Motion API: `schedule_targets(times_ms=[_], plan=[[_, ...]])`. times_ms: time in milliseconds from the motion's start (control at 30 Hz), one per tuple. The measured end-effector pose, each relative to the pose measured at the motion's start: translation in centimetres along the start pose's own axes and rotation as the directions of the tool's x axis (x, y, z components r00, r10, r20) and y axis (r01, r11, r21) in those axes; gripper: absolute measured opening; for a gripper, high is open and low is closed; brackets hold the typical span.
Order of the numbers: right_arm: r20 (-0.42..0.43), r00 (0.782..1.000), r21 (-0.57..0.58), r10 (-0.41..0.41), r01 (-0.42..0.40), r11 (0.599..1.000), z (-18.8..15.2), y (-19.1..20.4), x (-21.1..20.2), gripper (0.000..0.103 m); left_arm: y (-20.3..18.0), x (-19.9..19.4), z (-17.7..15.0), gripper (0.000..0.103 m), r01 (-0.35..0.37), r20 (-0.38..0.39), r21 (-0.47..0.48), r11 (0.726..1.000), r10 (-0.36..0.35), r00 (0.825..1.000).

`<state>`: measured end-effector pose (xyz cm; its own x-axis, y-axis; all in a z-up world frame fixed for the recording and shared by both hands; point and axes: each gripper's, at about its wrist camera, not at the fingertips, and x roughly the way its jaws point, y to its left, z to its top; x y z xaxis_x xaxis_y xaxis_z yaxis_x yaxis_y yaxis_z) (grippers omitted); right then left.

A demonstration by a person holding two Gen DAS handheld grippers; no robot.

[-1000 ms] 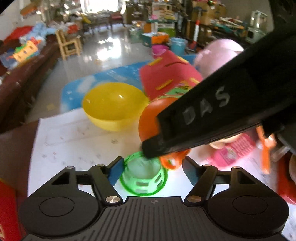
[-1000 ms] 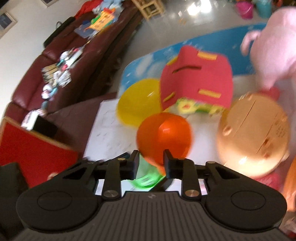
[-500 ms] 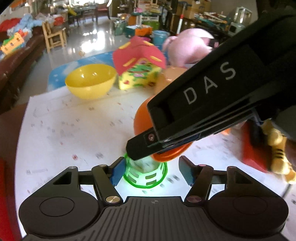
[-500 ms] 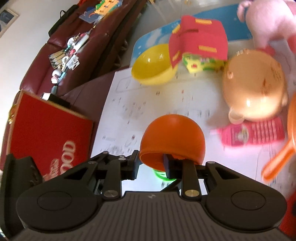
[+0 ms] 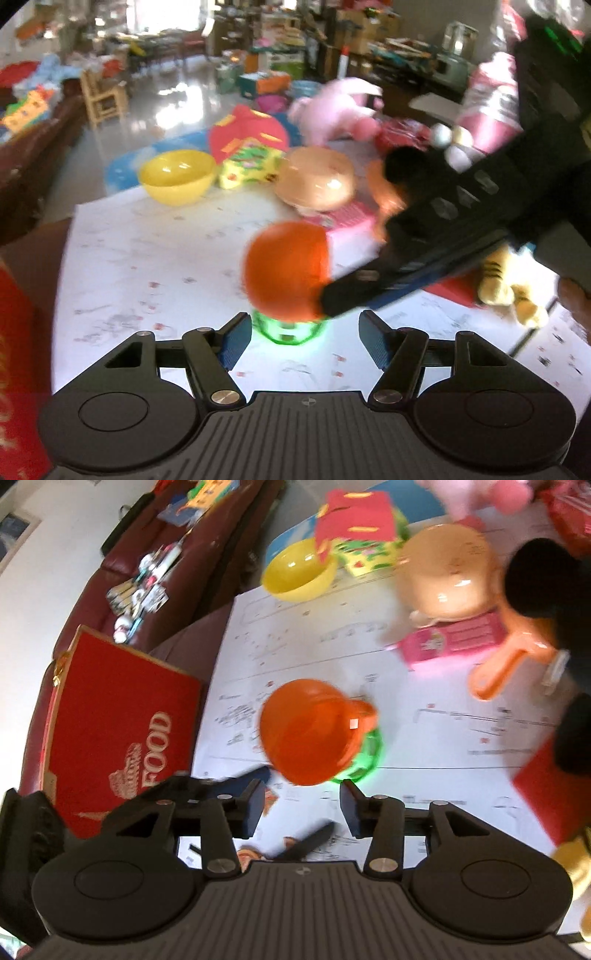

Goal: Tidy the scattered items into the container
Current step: 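Close the right tool on the orange cup while the left tool grips it too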

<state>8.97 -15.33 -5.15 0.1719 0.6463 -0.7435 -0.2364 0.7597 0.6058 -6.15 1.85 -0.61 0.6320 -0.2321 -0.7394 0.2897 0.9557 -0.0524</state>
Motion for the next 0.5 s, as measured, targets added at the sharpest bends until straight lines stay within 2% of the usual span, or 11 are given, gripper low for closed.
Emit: schedule_targets(times_ms=[100, 167, 333, 400, 500], plan=[[0.043, 0.998, 0.029, -0.036, 0.034, 0.999, 0.1, -0.9, -0.4, 0.054, 0.3, -0.6, 0.6, 0.082, -0.032, 0.016, -0.019, 0.999, 0.033, 0.999], [0.07, 0.996, 0.041, -0.061, 0.058, 0.997, 0.4, -1.3, -0.9, 0.054, -0.2, -1.1, 1.1, 0.085, -0.053, 0.04, 0.013, 0.999, 0.052, 0.998], [0.122, 0.989, 0.06, -0.083, 0.077, 0.995, 0.8, -2.0, -1.8, 0.054, -1.5, -0.5, 2.6, 0.084, -0.112, 0.059, 0.043, 0.993, 0.109, 0.992], [0.136, 0.983, 0.044, -0.123, 0.118, 0.992, 0.8, -2.0, -1.9, 0.054, -1.8, 0.3, 3.1, 0.08, -0.135, 0.048, 0.056, 0.989, 0.132, 0.99], [0.14, 0.98, 0.046, -0.142, 0.137, 0.99, 0.7, -2.3, -1.4, 0.05, -1.3, 1.4, 3.1, 0.053, -0.133, -0.006, 0.052, 0.99, 0.134, 0.991]])
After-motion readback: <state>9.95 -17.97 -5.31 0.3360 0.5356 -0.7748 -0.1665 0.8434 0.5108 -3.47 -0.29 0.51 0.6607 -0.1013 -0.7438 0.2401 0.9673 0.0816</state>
